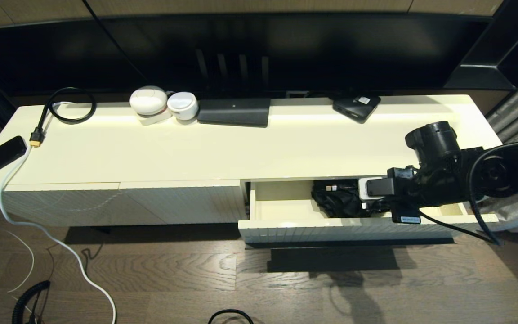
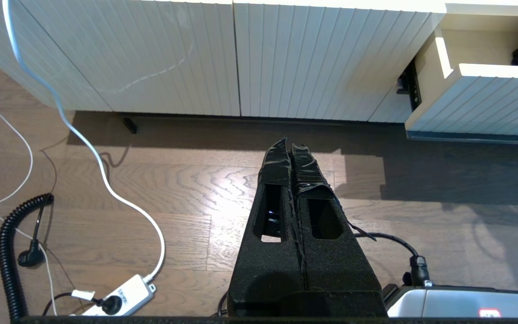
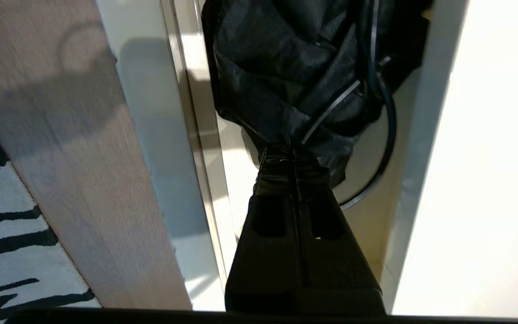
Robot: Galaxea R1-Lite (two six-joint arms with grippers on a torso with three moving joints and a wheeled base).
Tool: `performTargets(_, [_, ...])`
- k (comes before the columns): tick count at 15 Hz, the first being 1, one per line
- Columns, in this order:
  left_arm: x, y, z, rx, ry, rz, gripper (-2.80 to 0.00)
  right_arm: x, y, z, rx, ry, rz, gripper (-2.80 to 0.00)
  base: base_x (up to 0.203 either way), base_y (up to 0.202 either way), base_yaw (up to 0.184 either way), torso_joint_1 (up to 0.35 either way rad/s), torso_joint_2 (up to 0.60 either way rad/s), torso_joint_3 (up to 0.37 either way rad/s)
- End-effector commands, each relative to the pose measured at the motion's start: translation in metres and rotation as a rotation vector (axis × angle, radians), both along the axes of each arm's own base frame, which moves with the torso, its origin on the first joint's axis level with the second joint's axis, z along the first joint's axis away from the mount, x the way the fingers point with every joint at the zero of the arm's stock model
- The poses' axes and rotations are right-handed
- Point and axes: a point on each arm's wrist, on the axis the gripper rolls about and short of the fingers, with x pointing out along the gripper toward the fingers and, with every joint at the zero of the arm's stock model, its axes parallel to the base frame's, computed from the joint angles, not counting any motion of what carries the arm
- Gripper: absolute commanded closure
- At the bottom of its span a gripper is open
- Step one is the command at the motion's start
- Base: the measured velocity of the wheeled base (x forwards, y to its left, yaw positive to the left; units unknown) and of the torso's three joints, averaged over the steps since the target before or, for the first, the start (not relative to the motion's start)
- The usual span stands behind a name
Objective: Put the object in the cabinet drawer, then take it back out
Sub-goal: Open the drawer
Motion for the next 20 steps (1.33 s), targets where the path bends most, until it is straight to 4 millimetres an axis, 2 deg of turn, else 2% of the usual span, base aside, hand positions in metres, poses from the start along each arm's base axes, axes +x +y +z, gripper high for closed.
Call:
performTargets(1, [0.000, 0.000, 0.000, -0.001, 0.000, 0.002, 0.00, 0.009, 0.004, -0.015, -0.013, 0.037, 0.008, 0.00, 0.000, 0.000, 0.000, 0.000, 0.00, 0.000])
performTargets(4, [0.000, 0.000, 0.000, -0.001, 0.000, 0.002, 0.00, 0.008, 0.009, -0.016, 0.002, 0.047, 0.000, 0.00, 0.000, 0.000, 0.000, 0.000, 0.00, 0.000])
performTargets(9, [0.000, 0.000, 0.000, -0.001, 0.000, 0.000, 0.00, -0.006, 0.007, -0.010, -0.026, 0.071, -0.019, 0.00, 0.000, 0.000, 0.000, 0.000, 0.00, 0.000])
performTargets(20, [0.000, 0.000, 0.000, -0.001, 0.000, 0.000, 0.00, -0.035, -0.001, -0.037, -0.056, 0.197, -0.017, 0.00, 0.000, 0.000, 0.000, 0.000, 0.00, 0.000])
